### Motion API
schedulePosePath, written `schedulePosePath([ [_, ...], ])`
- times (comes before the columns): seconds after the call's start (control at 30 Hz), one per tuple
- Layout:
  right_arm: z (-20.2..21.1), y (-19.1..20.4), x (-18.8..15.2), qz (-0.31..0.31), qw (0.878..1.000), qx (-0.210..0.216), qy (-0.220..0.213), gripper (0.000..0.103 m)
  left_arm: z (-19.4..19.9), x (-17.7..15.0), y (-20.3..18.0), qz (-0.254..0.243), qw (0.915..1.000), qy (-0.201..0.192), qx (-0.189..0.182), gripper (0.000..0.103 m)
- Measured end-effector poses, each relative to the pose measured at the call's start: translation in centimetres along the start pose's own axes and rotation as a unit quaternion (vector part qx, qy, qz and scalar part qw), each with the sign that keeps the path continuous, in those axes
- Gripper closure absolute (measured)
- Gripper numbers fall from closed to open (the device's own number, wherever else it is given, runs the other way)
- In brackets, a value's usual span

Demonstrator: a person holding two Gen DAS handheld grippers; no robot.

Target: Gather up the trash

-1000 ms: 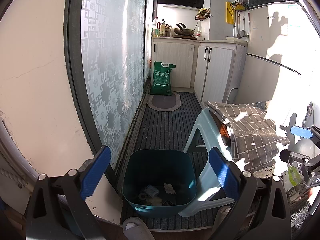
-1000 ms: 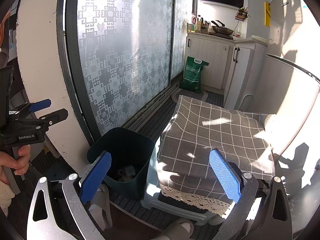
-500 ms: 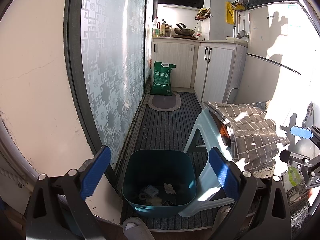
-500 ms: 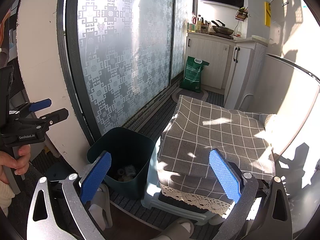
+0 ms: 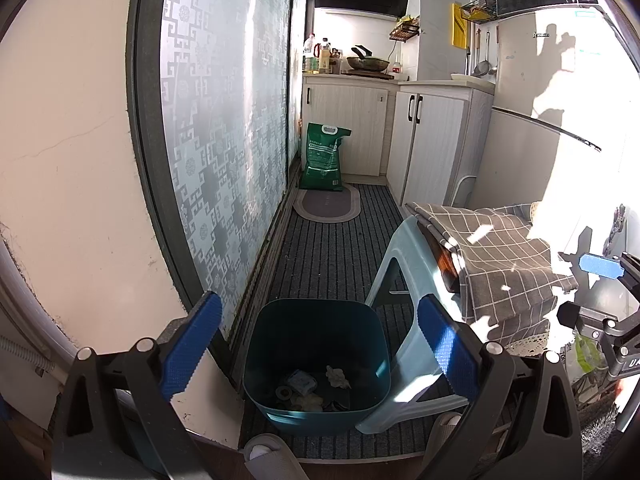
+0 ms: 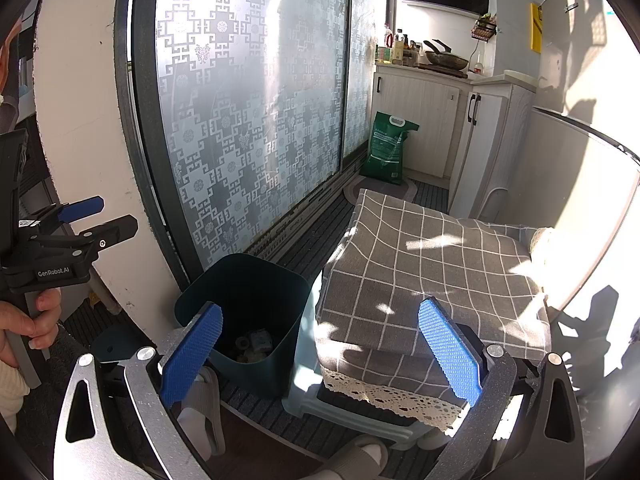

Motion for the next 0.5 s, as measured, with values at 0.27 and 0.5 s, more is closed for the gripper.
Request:
schedulePosePath([
  [0.27, 0.01, 0.13, -0.02, 0.001, 1.0, 0.0, 0.001, 0.003, 0.03, 0.02, -0.2, -0.001, 1.0, -0.001, -0.003, 0.003],
  [0.5, -0.05, 0.16, -0.02, 0.0, 1.0, 0.0, 0.0, 0.003, 0.02, 0.02, 0.12, 0.0, 1.0, -0.003, -0.004, 0.003],
])
Point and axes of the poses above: each gripper's, at about its wrist camera, not at the fingertips, and z roughly against the way its jaws point, y to its left, x to its top, the point moved 6 cm from there along -z, roughly the way its jaws point, and after that the axes turned 10 degrees about -z, right-handed, at the moved point
